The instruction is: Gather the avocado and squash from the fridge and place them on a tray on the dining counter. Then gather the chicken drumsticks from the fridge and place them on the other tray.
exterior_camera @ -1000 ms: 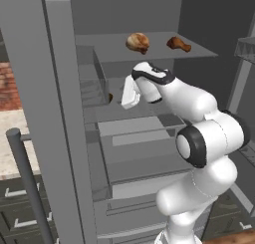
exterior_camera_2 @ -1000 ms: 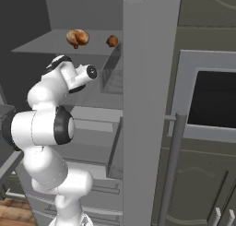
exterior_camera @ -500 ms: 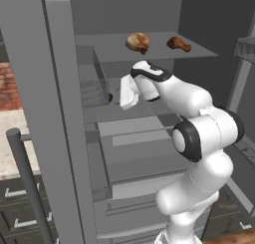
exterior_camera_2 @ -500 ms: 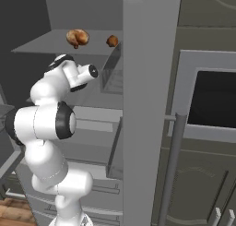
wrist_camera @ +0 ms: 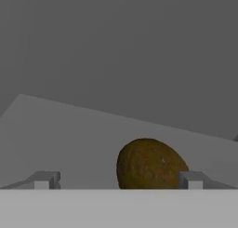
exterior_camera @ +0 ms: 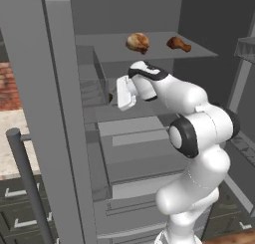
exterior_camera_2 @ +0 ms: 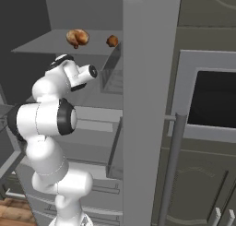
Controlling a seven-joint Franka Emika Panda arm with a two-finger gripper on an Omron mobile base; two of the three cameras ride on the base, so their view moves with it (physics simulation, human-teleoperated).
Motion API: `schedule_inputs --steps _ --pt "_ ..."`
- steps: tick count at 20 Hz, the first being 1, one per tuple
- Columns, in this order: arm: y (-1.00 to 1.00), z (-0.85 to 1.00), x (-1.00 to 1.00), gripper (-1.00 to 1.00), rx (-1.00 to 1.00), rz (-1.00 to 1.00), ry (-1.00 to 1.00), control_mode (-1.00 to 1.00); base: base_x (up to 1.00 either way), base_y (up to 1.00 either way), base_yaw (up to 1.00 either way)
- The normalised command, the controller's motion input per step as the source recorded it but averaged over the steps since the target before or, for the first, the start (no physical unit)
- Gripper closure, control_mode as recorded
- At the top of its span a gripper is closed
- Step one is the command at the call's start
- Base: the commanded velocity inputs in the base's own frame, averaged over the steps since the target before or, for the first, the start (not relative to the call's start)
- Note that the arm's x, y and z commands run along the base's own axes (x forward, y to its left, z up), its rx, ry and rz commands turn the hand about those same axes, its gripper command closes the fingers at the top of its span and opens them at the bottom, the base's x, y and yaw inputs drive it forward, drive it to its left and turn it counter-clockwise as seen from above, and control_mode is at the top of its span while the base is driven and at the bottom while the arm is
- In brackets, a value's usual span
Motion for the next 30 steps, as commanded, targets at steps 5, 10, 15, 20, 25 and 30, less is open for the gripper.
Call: schedule_inputs --steps 5,10,15,20,25,30 --pt "0.05 0.00 0.25 -1.00 0.00 0.05 0.00 -1.00 0.00 0.00 0.00" --pt "0.08 -0.06 0.18 -1.00 0.00 0.05 0.00 -1.00 0.00 0.00 0.00" --pt "0.14 -0.15 0.01 -1.00 -0.01 0.07 0.00 -1.00 0.00 0.00 0.00" --pt "0.14 -0.14 0.07 -1.00 -0.01 0.06 0.00 -1.00 0.00 0.00 0.00" --pt "0.14 -0.17 0.08 -1.00 -0.01 0.06 0.00 -1.00 0.00 0.00 0.00" --pt "0.13 -0.22 0.01 -1.00 -0.01 0.06 0.00 -1.00 0.00 0.00 0.00"
